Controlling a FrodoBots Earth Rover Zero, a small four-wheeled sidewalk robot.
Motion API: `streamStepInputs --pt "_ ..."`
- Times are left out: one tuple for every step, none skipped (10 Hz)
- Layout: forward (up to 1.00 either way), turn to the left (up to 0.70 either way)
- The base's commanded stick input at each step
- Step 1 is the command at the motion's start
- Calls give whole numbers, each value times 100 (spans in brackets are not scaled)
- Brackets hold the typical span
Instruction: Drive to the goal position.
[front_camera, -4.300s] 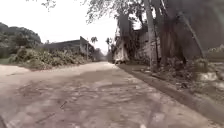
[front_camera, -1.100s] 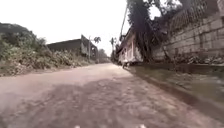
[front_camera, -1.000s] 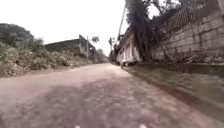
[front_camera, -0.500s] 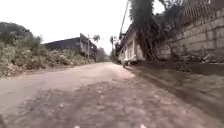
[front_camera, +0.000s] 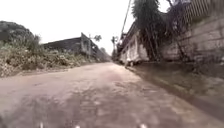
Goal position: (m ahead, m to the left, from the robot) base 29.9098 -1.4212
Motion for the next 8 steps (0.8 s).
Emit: streamStepInputs --pt "100 0" --pt "100 0" --pt "100 -12" --pt "100 -28" --pt "100 -33" --pt "100 -30" --pt "100 0" --pt "100 0"
